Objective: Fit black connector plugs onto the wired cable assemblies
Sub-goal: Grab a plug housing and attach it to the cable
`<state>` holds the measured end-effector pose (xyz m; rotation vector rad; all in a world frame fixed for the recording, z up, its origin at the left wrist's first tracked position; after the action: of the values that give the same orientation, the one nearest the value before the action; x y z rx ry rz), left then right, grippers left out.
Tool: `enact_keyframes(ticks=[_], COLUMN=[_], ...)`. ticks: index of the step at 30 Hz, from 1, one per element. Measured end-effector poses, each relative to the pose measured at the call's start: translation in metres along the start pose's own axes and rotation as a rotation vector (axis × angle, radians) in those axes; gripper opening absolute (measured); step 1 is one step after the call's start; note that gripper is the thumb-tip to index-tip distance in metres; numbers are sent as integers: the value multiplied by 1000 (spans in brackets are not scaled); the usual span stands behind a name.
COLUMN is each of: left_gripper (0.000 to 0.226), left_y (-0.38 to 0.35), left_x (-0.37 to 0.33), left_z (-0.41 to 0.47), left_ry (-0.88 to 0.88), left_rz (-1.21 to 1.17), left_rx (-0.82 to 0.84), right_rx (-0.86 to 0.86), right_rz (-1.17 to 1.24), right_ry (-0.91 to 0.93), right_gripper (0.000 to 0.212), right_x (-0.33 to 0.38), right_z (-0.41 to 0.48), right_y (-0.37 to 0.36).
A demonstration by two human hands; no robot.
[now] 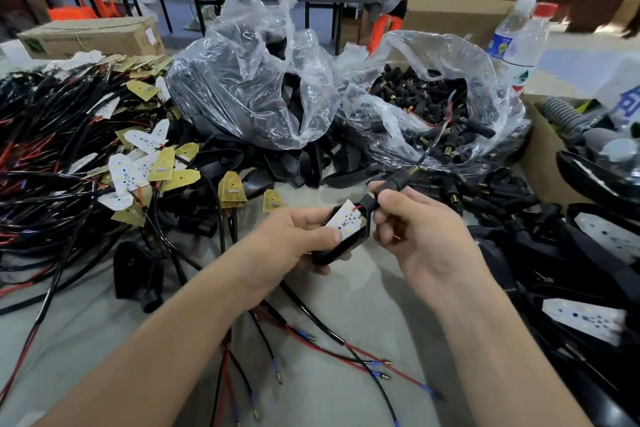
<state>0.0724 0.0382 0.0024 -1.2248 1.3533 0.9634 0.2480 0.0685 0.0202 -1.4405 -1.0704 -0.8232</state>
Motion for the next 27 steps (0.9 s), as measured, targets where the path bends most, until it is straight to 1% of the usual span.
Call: enact_keyframes(ticks=[3, 4, 7, 8, 10, 12, 14, 17, 19, 21, 23, 27], left_gripper=[29, 28, 27, 27, 27, 27, 27, 26, 23, 25, 28, 26], left_y=[4, 5, 7, 8, 9, 10, 11, 12, 12, 11, 11, 9], left_x=[2, 2, 4, 4, 4, 3, 4, 6, 7, 8, 11, 7], left_z=[3, 3, 5, 5, 4, 4, 4, 5, 6, 7, 7, 6], left_ry=[7, 3, -18, -31, -62, -86, -91, -74, -73, -96, -142, -303], left_rz=[-44, -39, 18, 39, 98, 144, 161, 168, 144, 144, 197, 340], left_rx=[-42, -68, -149, -157, -149, -136, -132, -87, -77, -115, -181, -276], right_rx=[56, 70, 80, 67, 55, 77, 110, 140, 128, 90, 48, 8], right_rz=[-63, -69, -71, -67, -54, -47, -48, -24, -33, -43, -44, -11], right_ry=[94, 106, 72, 64, 63, 70, 81, 69, 49, 31, 31, 54], right_gripper=[32, 34, 21, 24, 26, 19, 16, 21, 22, 18, 17, 20], right_x=[4, 5, 7, 6, 6, 6, 7, 8, 9, 8, 7, 8], right_z=[3, 3, 3, 3, 3, 3, 2, 3, 4, 4, 4, 1], right_y=[4, 5, 7, 8, 11, 13, 13, 14, 14, 13, 11, 8])
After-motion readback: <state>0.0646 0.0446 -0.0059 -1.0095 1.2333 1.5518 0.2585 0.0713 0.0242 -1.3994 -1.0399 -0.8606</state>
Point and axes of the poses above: each hand's wrist, its own z-axis towards the middle knuckle, its own y-axis out of the back of the hand, x = y × z, the point moved 2 cm from there along z, towards the middle knuckle, and after that the axes turned 3 degrees about -x, right-handed, at the moved point
